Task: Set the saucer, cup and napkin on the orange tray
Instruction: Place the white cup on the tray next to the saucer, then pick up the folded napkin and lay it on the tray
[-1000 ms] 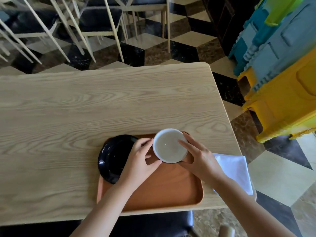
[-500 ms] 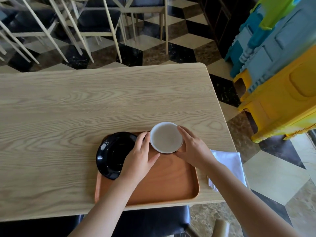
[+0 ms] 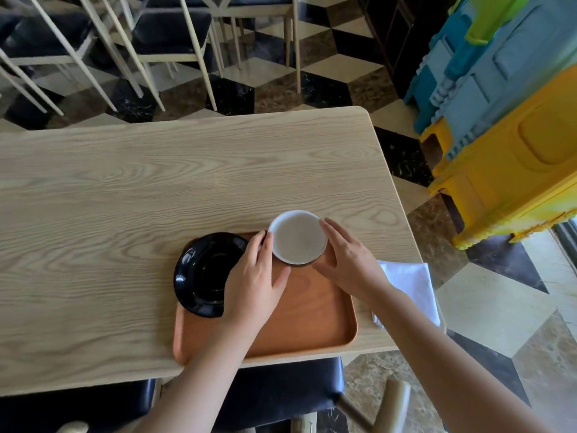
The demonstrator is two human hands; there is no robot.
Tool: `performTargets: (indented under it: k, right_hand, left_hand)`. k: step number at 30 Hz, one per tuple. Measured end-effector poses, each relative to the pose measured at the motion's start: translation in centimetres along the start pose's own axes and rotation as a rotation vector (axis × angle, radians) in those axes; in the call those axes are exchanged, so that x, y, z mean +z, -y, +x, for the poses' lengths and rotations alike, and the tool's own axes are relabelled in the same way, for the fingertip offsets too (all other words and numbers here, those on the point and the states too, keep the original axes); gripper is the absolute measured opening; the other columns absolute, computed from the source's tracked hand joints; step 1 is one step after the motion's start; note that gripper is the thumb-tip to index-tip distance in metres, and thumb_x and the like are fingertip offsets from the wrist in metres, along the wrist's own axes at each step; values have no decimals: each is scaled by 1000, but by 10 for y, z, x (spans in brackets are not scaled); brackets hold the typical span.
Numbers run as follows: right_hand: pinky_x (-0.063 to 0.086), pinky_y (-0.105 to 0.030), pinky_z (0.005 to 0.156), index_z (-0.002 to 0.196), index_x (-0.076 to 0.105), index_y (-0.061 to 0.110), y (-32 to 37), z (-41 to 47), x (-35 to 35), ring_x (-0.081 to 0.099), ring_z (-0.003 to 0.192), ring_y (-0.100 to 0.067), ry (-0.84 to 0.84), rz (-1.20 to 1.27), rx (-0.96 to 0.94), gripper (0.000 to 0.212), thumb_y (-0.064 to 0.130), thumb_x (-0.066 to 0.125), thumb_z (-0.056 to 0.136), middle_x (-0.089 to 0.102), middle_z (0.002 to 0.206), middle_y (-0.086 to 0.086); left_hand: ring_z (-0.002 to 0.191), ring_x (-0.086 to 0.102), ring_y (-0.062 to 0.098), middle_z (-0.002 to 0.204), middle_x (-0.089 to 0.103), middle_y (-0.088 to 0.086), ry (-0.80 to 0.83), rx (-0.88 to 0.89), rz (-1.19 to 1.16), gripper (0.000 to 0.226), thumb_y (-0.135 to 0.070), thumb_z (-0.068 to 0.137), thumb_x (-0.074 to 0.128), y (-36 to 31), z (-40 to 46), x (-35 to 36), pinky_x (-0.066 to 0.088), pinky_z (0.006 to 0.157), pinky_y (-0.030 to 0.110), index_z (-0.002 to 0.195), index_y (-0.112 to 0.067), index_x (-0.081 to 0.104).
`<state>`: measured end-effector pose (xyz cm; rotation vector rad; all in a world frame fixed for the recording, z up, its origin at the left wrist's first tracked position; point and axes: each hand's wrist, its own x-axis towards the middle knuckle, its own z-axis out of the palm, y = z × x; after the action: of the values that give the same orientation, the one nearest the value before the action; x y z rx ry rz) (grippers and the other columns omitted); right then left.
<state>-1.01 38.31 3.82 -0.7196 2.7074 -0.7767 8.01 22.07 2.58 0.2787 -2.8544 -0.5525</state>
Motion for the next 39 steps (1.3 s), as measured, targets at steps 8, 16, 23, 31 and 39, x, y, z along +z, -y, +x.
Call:
performTargets:
  k: [8,16,23,31,39]
  right_hand:
    - [46,-47,93,111,62,3,-38,-67,-14,56,113,-36,-182,-208,83,35,15,69,78,59,124,-20]
    - [40,-36,95,132,40,8,-92,-113,-23,44,117,-30,-114,-149,517,50,20,58,87,48,130,-14]
    - [42,-34,87,123,46,6,-94,-108,-17,50,106,-30,-220,-11,593,44,11,61,82,58,114,-14]
    - [24,-21,45,79,54,7,-97,-99,-28,48,66,-19,-291,290,707,8,11,51,85,53,74,-4]
    - [44,-28,59,80,62,18,-62,-107,-63,60,66,-16,-277,673,552,7,12,60,82,70,75,1]
  left_hand:
    - [87,66,18,102,69,2,105,335,-85,27,-24,82,55,-70,-30,20,54,78,31,103,-11,66]
    - [117,51,34,143,39,15,437,268,-72,48,-24,87,54,-135,-26,72,43,95,39,134,-16,44]
    - [138,27,29,157,5,15,493,217,5,49,-29,93,46,-138,-38,93,35,106,33,139,-17,35]
    - [115,52,22,126,53,10,375,-319,-635,26,-9,84,59,-152,-21,81,40,100,30,109,-2,63]
    - [97,65,23,110,68,11,544,-705,-1101,33,-20,85,59,-132,-20,58,51,85,37,118,-13,58]
